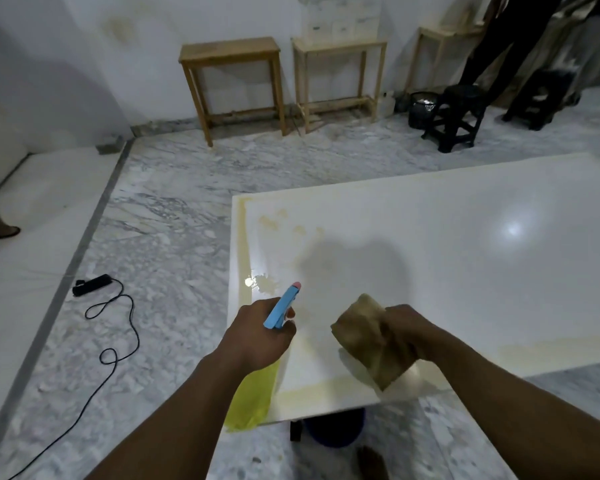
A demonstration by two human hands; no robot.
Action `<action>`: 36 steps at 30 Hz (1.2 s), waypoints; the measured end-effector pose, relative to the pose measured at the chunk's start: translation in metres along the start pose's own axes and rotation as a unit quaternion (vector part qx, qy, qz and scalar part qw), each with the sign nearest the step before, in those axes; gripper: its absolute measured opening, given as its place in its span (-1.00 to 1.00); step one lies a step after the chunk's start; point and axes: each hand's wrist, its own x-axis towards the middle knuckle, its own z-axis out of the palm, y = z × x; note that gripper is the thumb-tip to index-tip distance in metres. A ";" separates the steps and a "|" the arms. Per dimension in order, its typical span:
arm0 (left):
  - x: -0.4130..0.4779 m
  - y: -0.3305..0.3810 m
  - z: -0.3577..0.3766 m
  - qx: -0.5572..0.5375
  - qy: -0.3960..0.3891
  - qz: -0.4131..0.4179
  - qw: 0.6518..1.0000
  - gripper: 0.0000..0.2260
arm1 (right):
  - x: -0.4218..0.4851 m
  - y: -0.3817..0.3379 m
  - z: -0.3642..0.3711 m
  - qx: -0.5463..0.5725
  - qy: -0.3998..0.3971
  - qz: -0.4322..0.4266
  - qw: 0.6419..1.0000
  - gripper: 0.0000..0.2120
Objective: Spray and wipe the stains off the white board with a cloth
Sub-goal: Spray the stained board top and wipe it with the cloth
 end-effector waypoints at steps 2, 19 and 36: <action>0.010 -0.002 -0.007 0.000 0.009 -0.003 1.000 -0.93 | 0.014 -0.020 -0.017 0.124 -0.069 0.071 0.987 -0.75; 0.210 -0.015 -0.006 -0.053 0.071 -0.025 0.996 -0.88 | 0.346 -0.267 -0.061 -0.267 0.106 -0.211 0.934 -0.67; 0.165 -0.029 -0.008 0.023 0.061 -0.049 0.997 -0.90 | 0.223 -0.048 0.054 -0.325 0.137 -0.325 0.878 -0.38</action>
